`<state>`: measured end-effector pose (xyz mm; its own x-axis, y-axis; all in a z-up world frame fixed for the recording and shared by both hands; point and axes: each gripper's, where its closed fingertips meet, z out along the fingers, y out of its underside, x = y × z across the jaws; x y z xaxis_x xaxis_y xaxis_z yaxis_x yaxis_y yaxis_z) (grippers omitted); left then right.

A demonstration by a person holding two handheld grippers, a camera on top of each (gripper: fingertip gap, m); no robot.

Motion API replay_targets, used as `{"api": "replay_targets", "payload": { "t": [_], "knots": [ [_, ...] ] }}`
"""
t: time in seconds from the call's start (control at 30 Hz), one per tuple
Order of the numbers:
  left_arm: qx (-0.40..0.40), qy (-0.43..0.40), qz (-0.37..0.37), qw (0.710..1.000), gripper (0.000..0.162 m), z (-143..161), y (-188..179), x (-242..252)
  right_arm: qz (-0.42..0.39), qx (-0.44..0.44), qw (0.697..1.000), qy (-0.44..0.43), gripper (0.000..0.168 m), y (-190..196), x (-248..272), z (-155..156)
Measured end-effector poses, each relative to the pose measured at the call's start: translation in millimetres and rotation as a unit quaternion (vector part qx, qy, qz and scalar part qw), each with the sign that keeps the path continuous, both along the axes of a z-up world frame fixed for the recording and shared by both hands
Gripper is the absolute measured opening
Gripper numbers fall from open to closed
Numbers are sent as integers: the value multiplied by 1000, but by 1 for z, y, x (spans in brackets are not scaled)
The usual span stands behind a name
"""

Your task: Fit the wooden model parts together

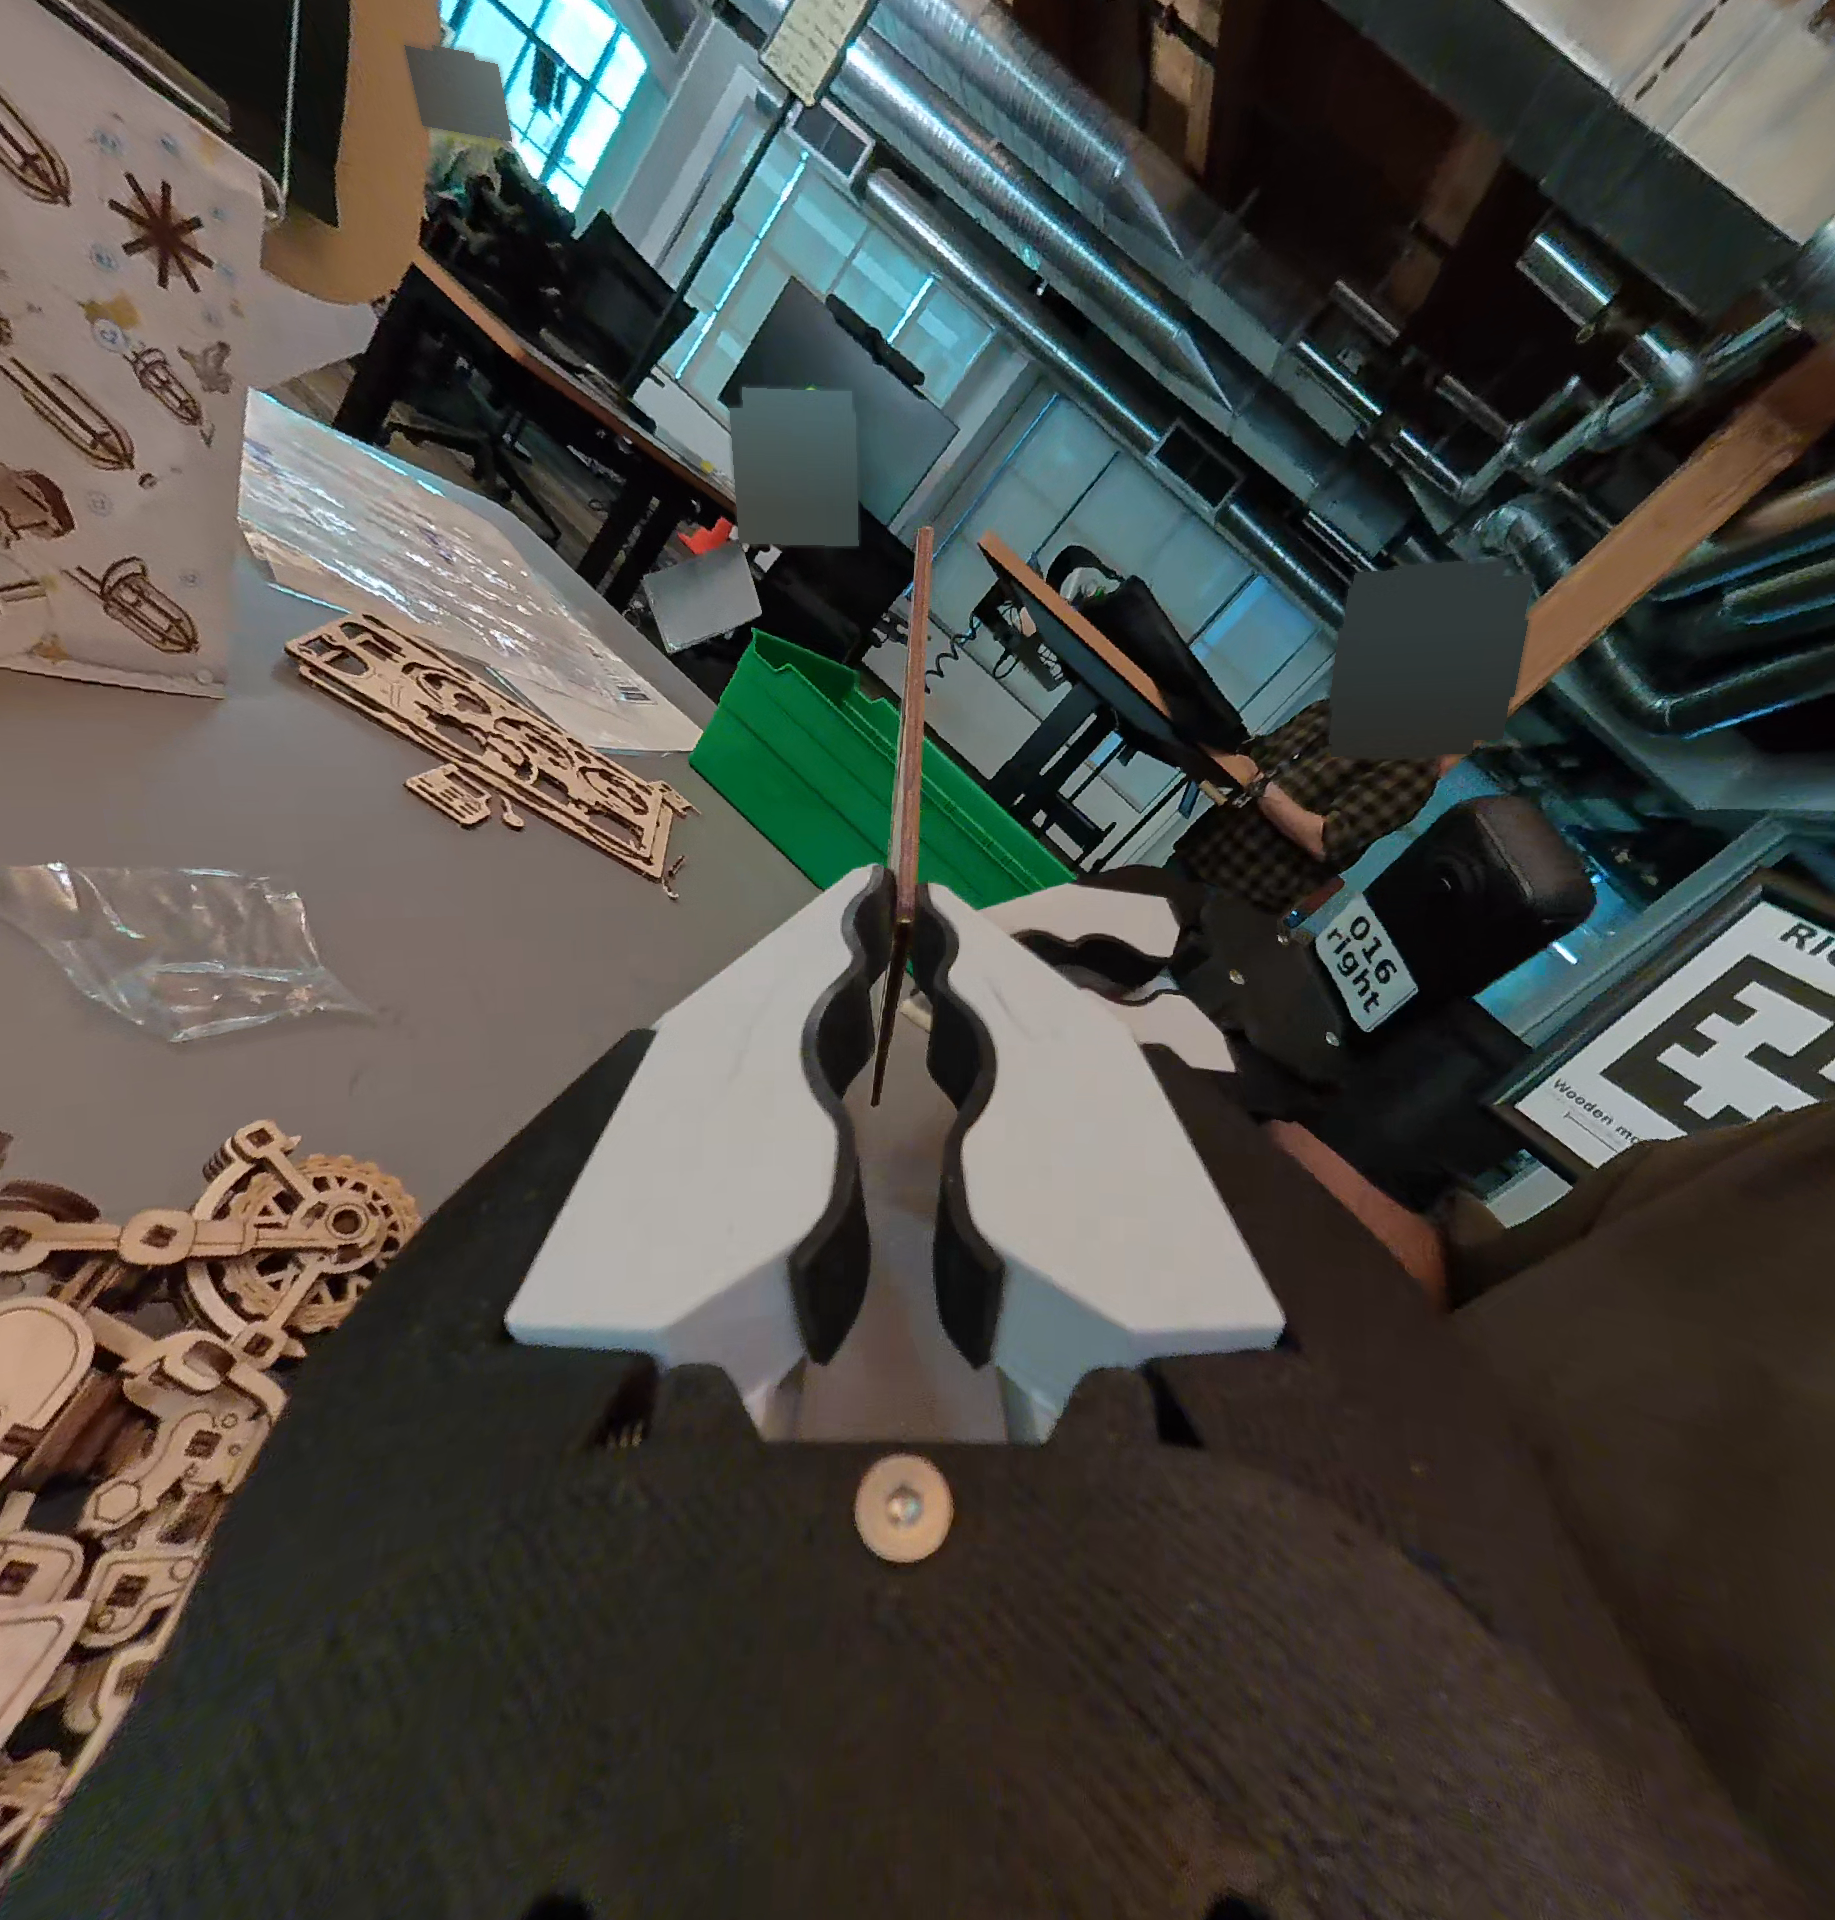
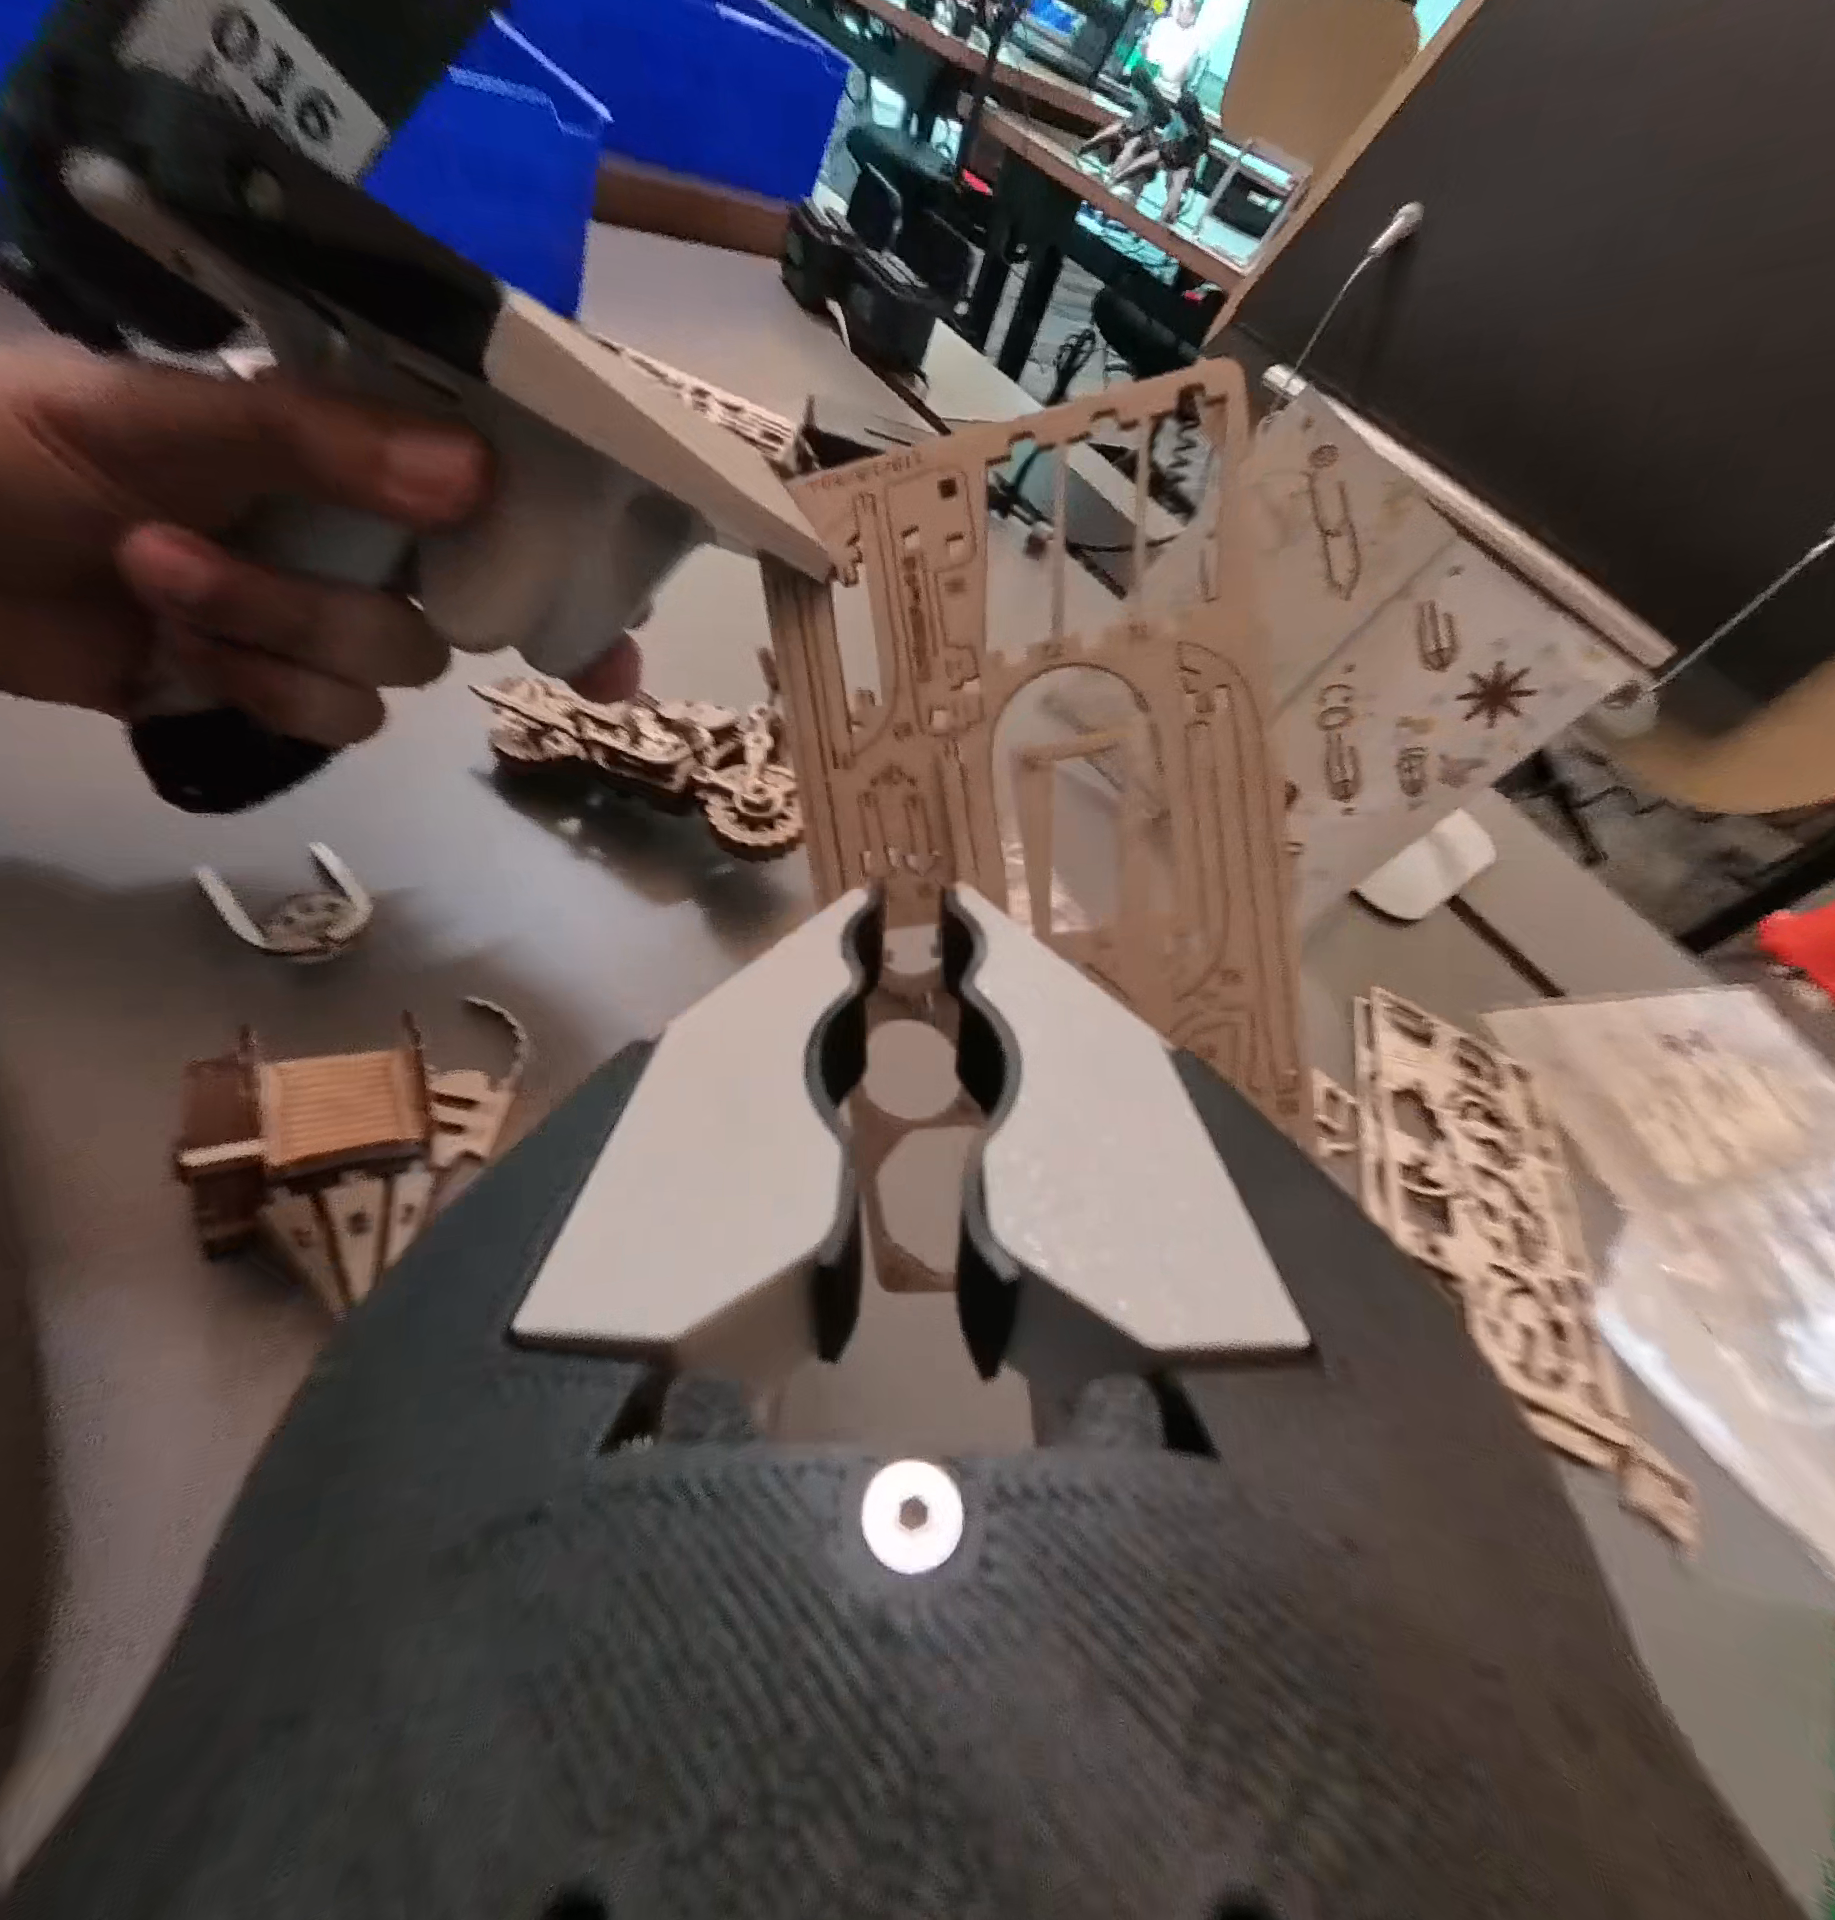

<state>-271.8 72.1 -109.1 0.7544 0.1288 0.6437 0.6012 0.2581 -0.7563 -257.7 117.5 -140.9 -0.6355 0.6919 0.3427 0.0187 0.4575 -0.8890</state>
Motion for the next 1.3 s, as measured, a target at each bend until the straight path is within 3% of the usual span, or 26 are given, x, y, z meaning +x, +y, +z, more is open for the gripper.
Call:
{"api": "replay_targets", "payload": {
  "t": [0.13,0.3,0.6,0.83,1.17,1.3],
  "knots": [
    [1,-4,5,1000,1,0,-1,-1,-23,30,999,25,15,4,-4,-2],
    [4,-15,4,1000,2,-1,1,1,-55,79,994,60,4,8,-8,-3],
    [-12,4,23,1000,2,-3,1,-1,-50,74,995,35,1,7,-6,-2],
    [-50,47,63,996,2,-5,-3,-8,-21,-20,999,-38,1,0,0,2],
    [-18,-8,51,999,2,-8,-5,-13,14,-182,976,-118,0,4,2,15],
    [6,-40,49,998,2,-9,-9,-17,-4,-164,979,-123,28,8,-4,5]
  ]
}}
